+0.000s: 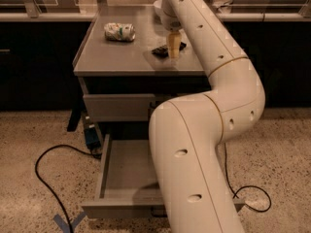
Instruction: Place rxbar chocolate into top drawer
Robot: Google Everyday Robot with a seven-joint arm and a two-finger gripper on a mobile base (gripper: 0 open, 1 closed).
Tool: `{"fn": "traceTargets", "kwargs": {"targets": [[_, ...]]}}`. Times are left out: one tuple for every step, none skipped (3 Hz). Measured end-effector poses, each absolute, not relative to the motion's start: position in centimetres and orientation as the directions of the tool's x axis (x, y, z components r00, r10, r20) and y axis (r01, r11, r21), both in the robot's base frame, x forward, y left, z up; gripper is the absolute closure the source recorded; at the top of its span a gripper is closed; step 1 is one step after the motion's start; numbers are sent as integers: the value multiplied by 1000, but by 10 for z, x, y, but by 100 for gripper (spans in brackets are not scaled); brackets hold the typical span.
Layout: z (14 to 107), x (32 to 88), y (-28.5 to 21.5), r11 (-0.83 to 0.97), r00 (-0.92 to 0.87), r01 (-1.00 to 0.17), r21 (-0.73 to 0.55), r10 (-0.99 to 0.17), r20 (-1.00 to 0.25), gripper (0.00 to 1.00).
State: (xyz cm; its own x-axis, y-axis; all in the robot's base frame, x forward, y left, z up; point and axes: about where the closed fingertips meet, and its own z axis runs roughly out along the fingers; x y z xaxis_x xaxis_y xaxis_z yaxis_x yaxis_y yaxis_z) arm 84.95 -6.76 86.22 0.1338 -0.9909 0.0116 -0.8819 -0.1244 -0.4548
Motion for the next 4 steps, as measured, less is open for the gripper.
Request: {"fn": "traceTargets", "kwargs": {"targets": [[849,843,-66,-149,156,-899,-412,-988,16,0],[835,841,-62,-178,177,-910,-374,-984,38,0],[835,841,-62,-178,177,-910,-374,-984,38,0],[836,852,-60,-178,168,-898,-403,-984,61,0]]}}
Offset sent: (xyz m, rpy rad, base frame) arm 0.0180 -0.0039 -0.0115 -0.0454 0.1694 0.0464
